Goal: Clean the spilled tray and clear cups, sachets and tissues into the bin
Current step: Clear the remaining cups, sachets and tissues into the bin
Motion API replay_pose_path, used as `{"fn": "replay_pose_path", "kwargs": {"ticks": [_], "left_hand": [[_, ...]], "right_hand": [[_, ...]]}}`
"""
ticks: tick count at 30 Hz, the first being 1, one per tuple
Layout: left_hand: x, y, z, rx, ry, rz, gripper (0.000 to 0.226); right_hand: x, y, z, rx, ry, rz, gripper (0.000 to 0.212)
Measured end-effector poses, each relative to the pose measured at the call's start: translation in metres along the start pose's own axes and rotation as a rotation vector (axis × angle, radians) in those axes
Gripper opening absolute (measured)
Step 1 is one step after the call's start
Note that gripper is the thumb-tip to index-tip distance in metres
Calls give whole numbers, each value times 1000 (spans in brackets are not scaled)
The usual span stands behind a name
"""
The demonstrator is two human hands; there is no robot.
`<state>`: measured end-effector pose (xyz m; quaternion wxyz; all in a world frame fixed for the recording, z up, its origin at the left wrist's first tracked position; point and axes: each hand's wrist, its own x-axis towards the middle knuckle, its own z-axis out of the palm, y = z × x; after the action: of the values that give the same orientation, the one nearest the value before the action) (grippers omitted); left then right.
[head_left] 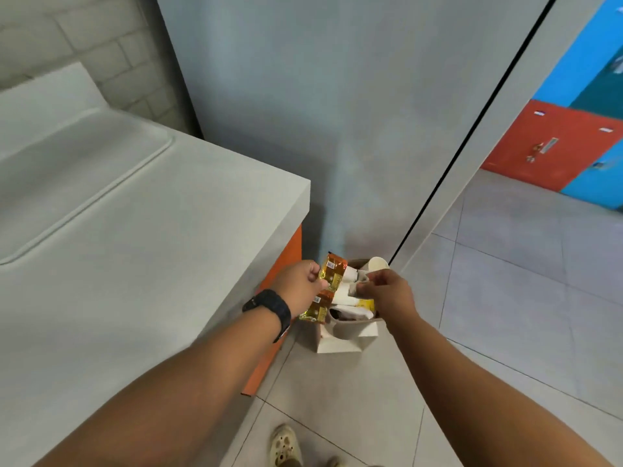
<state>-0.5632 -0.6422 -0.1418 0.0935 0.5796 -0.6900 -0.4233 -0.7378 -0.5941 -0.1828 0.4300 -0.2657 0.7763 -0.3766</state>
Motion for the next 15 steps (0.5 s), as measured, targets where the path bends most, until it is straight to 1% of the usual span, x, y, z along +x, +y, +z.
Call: {"fn": "replay_pose_path", "kwargs": {"ticks": [2,5,7,10,15], "left_hand": [[23,-3,18,22,-19,-19,16],[50,-11,42,52,-52,-74,11],[67,-15,60,60,-82,-118,12],[95,-20,84,75,-97,-170,15],[144,-18,122,58,-81,-217,15]], "right_hand": [[19,16,-10,14,41,60,31],[40,38,-23,3,78,134,26],[56,52,-29,-6,67,172,26],[85,71,-32,-89,45,229,29],[140,92,-35,-235,-55,193,21]]}}
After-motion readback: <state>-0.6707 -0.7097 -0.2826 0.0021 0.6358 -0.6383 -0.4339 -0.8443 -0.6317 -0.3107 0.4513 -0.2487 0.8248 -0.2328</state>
